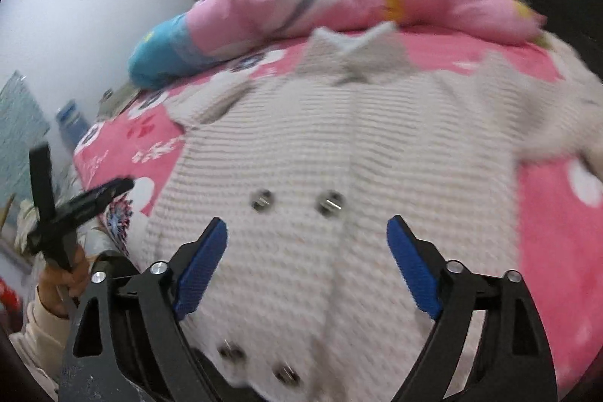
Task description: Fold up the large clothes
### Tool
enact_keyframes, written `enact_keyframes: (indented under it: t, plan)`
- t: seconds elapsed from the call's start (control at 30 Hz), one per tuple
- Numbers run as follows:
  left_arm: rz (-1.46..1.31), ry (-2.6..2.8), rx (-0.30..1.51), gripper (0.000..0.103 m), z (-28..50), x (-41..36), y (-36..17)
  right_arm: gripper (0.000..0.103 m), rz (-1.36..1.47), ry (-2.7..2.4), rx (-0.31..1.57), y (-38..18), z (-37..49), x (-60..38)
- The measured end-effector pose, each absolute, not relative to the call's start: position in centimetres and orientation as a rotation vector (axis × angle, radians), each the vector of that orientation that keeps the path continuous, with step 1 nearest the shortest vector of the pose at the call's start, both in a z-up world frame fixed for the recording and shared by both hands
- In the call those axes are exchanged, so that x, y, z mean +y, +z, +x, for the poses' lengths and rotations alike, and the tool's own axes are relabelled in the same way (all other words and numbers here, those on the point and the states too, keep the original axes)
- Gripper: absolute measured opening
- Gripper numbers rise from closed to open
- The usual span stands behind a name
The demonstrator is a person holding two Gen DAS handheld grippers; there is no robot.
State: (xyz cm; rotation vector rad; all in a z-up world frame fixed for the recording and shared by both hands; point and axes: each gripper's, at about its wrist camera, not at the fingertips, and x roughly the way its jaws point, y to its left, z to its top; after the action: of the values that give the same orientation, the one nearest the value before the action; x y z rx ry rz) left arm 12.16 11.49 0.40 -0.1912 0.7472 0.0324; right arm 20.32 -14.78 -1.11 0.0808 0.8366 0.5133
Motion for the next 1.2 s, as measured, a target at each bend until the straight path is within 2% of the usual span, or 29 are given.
enact_keyframes:
  t: [0.1, 0.17, 0.43, 0.53, 0.6, 0.7, 0.77, 0.87, 0.93, 1.1, 1.2]
  plan:
    - [-0.228, 0.065, 0.737, 0.069, 15.8, 14.3, 1.0, 0.087, 0.073, 0.56, 0.878, -2.2, 23.7, -11.6]
    - [-0.276, 0.095, 0.75, 0.074, 18.7, 16.9, 0.9, 0.087, 0.047, 0.556, 0.889, -2.8, 25.9, -9.6]
    - [-0.544, 0.304, 0.798, 0.074, 30.1, 29.5, -2.0, 0.087, 0.029, 0.613, 0.912, -5.9, 31.0, -4.3]
    - [-0.578, 0.377, 0.812, 0.072, 34.0, 32.9, -3.1, 0.083, 0.019, 0.642, 0.903, -6.7, 31.3, -3.5]
    - [-0.587, 0.407, 0.819, 0.068, 35.9, 34.6, -3.6, 0.081, 0.003, 0.656, 0.898, -7.2, 31.4, -3.1]
    - [-0.59, 0.444, 0.857, 0.053, 38.4, 36.3, -5.0, 0.08, -0.004, 0.671, 0.898, -7.8, 31.5, -2.7]
    - [-0.54, 0.48, 0.891, 0.037, 39.5, 36.7, -6.1, 0.08, 0.009, 0.68, 0.9, -8.0, 31.4, -3.1]
    - [-0.487, 0.507, 0.885, 0.025, 39.8, 36.8, -6.5, 0.08, 0.034, 0.693, 0.905, -8.2, 31.6, -3.4]
    - [-0.449, 0.514, 0.877, 0.014, 39.8, 36.3, -6.1, 0.08, 0.051, 0.701, 0.906, -8.2, 31.5, -3.6]
    - [-0.304, 0.504, 0.796, 0.01, 38.8, 33.3, -1.5, 0.071, 0.086, 0.687, 0.915, -7.6, 31.7, -4.5]
    - [-0.173, 0.411, 0.7, 0.01, 37.0, 27.8, 4.2, 0.068, 0.121, 0.661, 0.907, -6.4, 31.3, -5.8]
